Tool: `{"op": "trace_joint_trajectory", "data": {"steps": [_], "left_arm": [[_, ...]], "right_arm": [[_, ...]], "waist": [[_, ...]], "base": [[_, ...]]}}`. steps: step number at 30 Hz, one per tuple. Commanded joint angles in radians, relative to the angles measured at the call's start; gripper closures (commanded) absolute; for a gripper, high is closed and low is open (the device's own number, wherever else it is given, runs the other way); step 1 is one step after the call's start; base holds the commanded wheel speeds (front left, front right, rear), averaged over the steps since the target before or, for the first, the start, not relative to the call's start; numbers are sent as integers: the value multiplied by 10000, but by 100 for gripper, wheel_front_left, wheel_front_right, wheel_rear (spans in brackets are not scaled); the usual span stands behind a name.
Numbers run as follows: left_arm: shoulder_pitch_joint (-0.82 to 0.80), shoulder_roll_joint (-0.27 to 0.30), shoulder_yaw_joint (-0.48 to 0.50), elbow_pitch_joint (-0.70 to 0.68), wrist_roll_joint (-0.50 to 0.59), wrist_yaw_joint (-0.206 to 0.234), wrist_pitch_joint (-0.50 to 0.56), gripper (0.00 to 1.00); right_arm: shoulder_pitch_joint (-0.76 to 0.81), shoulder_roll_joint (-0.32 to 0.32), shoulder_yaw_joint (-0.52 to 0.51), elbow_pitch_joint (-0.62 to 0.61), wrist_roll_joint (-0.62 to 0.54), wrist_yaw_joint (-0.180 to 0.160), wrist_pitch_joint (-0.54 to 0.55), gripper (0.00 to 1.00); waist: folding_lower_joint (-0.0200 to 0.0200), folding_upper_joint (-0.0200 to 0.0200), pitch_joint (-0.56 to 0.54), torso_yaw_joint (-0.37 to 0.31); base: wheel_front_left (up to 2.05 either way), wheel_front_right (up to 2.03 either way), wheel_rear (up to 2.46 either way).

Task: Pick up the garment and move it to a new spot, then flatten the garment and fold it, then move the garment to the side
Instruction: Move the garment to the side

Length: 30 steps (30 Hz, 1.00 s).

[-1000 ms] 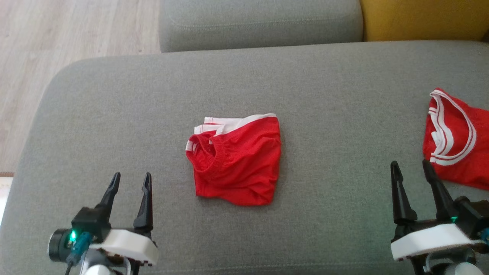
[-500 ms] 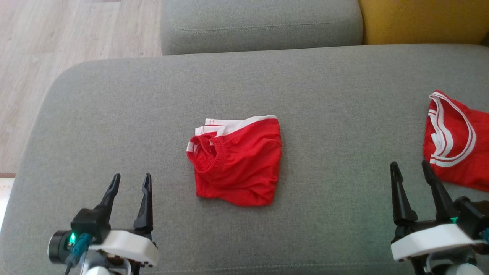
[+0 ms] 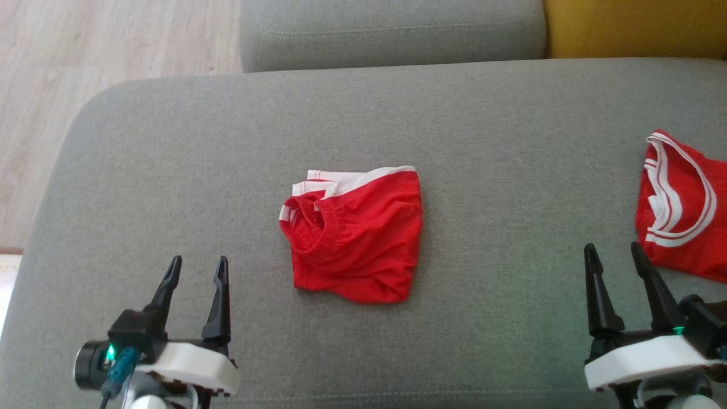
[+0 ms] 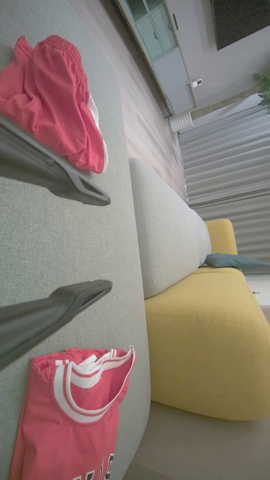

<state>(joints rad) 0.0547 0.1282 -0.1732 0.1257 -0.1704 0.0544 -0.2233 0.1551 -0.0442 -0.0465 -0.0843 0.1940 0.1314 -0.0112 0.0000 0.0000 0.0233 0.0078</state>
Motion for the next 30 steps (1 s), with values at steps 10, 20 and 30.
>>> {"op": "trace_joint_trajectory", "data": {"steps": [10, 20, 30], "left_arm": [[-1074, 85, 174, -543, -10, -17, -305, 0], [-2300, -326, 100, -899, 137, -242, -381, 0], [-2532, -597, 192, -1028, 335, -464, -383, 0]], "right_arm": [[-606, -61, 41, -157, -8, -7, 141, 0], [-2456, -61, 1331, 2294, 305, -7, 237, 0], [-3814, -60, 2398, 5074, 1084, -7, -53, 0]], "waist": [[0, 0, 624, 777], [0, 0, 1521, 2203], [0, 0, 1834, 2913]], "base": [[0, 0, 0], [0, 0, 0], [0, 0, 0]]}}
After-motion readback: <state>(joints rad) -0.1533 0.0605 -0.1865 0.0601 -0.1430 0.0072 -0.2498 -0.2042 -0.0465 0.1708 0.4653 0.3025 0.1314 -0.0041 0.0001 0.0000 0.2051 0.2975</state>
